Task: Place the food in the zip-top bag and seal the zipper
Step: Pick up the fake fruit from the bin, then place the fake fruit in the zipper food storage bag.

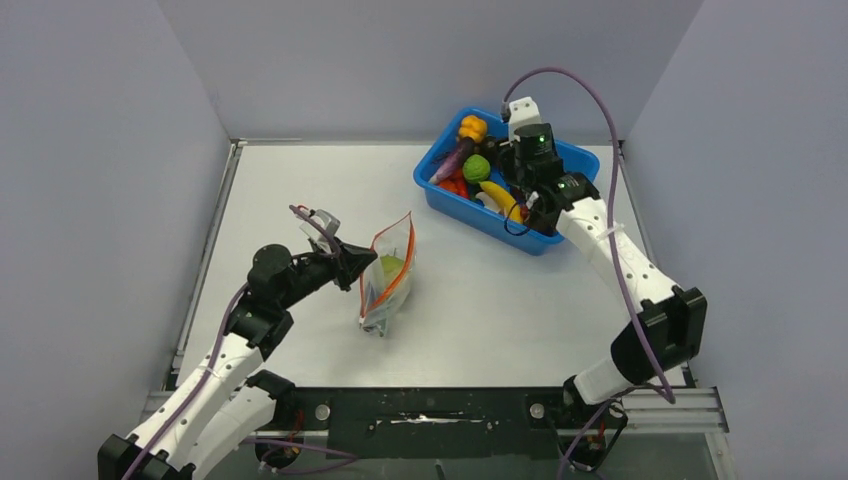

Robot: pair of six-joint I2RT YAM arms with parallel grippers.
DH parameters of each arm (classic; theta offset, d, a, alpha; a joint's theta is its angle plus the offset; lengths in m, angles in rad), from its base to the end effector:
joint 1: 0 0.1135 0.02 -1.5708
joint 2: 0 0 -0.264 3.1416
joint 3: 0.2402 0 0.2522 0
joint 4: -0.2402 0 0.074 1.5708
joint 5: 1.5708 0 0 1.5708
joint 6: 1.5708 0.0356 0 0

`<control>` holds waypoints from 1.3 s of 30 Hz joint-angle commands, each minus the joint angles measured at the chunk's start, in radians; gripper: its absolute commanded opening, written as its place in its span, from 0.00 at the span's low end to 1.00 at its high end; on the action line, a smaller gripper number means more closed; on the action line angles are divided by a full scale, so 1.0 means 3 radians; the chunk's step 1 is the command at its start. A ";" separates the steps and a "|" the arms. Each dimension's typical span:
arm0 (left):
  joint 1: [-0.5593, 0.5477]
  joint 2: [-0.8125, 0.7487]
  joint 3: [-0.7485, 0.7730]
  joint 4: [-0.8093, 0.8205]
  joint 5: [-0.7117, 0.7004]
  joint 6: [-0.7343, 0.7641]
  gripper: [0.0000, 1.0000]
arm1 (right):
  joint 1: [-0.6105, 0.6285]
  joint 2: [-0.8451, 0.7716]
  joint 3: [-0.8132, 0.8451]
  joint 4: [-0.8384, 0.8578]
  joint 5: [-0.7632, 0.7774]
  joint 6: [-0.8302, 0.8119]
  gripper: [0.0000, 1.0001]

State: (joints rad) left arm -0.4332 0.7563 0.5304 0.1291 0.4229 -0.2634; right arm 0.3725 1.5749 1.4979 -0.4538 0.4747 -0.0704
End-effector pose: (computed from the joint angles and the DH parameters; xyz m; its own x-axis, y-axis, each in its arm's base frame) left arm 0.1628 -0.0914 0.2880 -0.2809 -0.1317 -0.9507 0.7047 0.6441 -0.2974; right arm 0.3422 0.1162 0.3650 -0.4734 -0.2521 -0.8440 0.0102 0.9565 -0.2915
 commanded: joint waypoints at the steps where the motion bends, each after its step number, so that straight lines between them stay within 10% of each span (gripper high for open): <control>1: -0.0011 0.0075 0.0348 0.0073 -0.0212 -0.0093 0.00 | 0.0265 -0.0601 -0.0271 0.0503 -0.0344 -0.0035 0.40; 20: -0.0013 0.0194 0.0540 0.0091 -0.0230 -0.0358 0.00 | 0.0781 -0.1304 -0.1175 0.2077 -0.2773 0.0985 0.41; 39: -0.0019 0.0107 0.0458 0.0198 -0.0148 -0.0490 0.00 | 0.1233 -0.0583 -0.1162 0.2254 -0.2597 0.1115 0.41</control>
State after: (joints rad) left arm -0.4332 0.8131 0.6361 0.0944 0.3534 -0.4000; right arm 0.7330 1.3792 1.1332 0.1665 -0.3443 0.2703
